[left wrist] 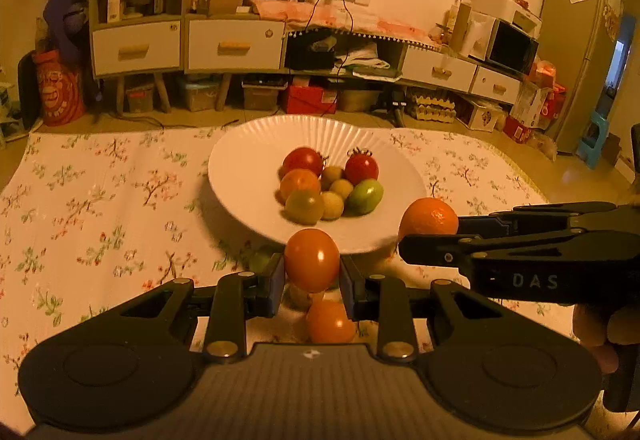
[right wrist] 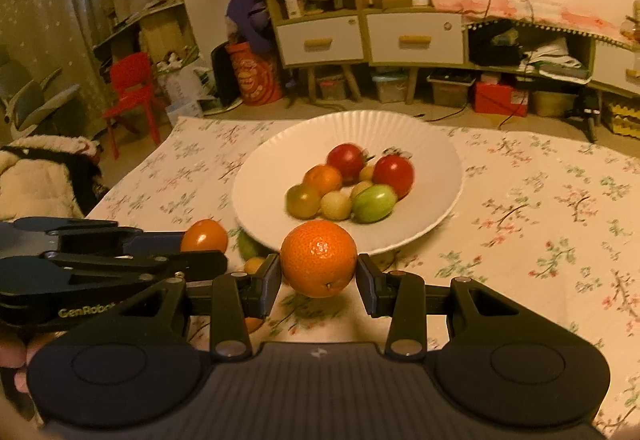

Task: Organize fruits
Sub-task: 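Lift and carry the orange tomato and mandarin over the bowl with both grippers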

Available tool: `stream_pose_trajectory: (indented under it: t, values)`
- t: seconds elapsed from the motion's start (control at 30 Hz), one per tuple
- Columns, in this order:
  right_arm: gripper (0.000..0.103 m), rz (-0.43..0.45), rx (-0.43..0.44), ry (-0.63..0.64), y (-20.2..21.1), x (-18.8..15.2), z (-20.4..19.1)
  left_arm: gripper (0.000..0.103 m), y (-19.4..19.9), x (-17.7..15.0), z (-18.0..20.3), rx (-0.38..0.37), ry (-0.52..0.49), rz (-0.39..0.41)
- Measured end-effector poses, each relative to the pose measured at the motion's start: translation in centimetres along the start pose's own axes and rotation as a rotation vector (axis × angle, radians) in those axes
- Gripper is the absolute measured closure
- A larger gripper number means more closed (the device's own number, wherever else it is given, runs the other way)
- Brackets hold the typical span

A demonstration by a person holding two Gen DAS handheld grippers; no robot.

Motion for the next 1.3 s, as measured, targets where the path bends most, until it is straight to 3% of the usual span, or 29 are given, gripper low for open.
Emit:
stream_pose_trajectory:
  t: [0.67,1.1,1.3]
  values:
    - [0.066,0.016,-0.093,0.038,-5.4,4.7,3.8,0.083,-7.0,4.0,-2.5,0.046,0.059,-0.008]
    - [0.066,-0.046,-0.120,0.048,-9.4,5.5,5.0,0.083,-9.3,3.6,-3.8,0.049,0.105,-0.083]
    - [0.066,-0.082,-0.102,0.065,-10.3,4.5,4.8,0.083,-9.4,3.8,-3.9,0.028,0.132,-0.080]
Point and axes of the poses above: each gripper's, at about its wrist camera, not at the fingertips, and y roughly against the way its jaws point, z to its right, x to its top, the point moved 7 cm from there along -y, roughly the way its jaws point, and after that the axes turned 11 degrees about z, right-handed, at the moved point
